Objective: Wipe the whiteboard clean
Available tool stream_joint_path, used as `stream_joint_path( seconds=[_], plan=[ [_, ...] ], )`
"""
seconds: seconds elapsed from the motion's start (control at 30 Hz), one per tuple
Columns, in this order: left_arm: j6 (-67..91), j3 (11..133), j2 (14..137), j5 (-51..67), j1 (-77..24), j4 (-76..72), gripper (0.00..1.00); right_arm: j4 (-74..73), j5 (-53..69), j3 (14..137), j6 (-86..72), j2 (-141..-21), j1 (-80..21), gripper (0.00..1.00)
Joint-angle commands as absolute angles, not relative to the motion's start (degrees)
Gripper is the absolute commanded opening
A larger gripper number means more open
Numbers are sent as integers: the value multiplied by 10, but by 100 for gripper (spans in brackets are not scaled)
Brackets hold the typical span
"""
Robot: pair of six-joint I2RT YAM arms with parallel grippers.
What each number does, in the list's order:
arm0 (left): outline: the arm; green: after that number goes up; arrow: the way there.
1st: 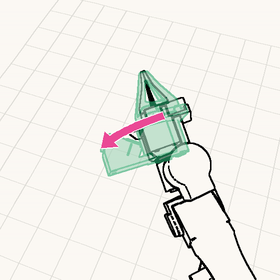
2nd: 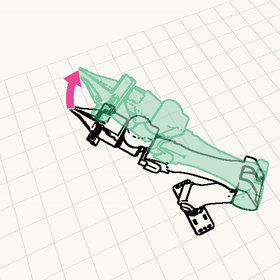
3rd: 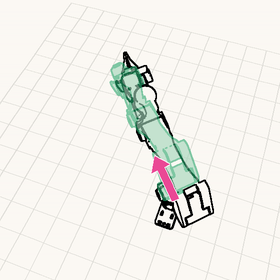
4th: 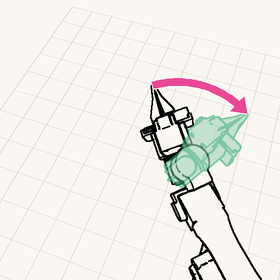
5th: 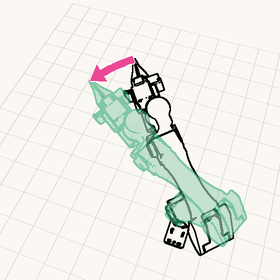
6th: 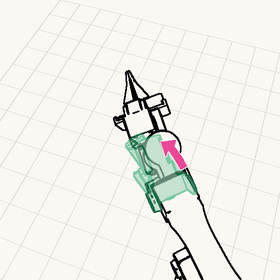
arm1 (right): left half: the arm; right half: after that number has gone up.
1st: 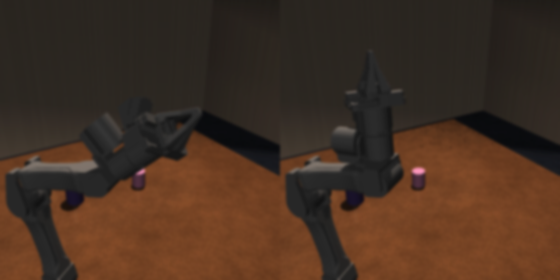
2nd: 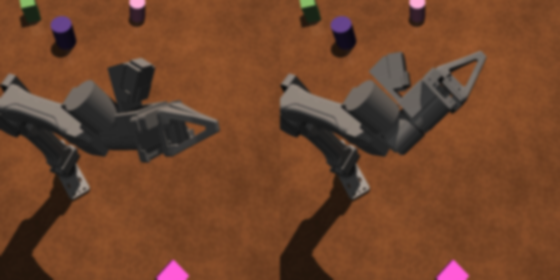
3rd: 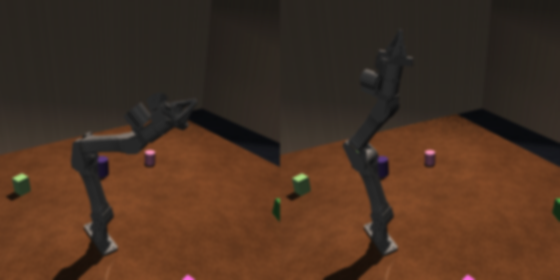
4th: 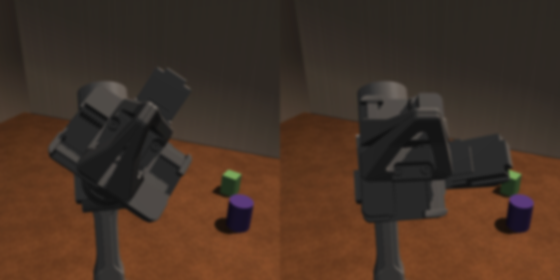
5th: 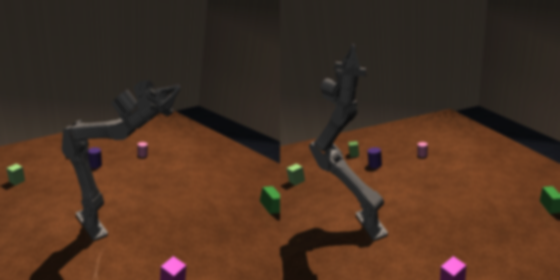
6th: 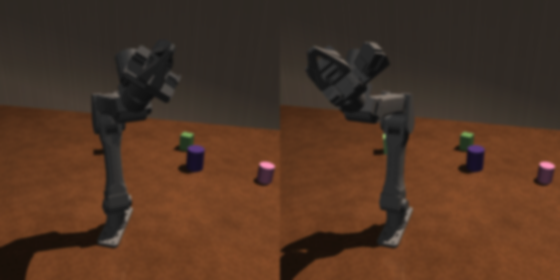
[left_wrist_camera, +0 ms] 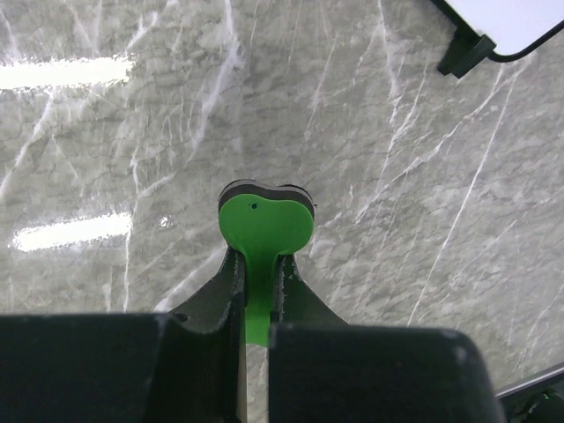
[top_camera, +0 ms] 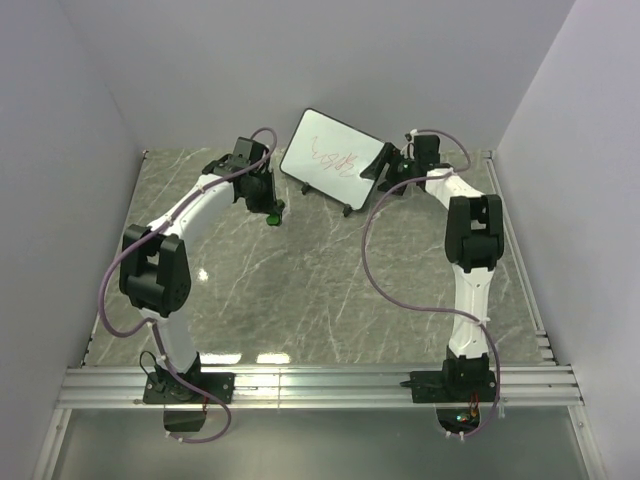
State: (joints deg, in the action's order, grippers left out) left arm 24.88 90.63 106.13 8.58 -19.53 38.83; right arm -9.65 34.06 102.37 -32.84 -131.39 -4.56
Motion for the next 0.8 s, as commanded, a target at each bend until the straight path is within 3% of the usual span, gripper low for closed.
stream_joint_path(
  seconds=[0.0, 0.37, 0.53, 0.77],
  plan=[
    [254, 896, 1029, 70, -201, 387, 0, -73, 366, 1041, -340, -1316, -44, 87],
    [253, 905, 1042, 66, -208, 395, 0, 11, 395, 977, -357, -1291, -44, 63],
    [250, 911, 1048, 65, -212, 402, 0, 34, 401, 978, -372, -1298, -45, 56],
    [247, 904, 1047, 62, -213, 404, 0, 57, 404, 955, -379, -1298, -46, 24]
  ],
)
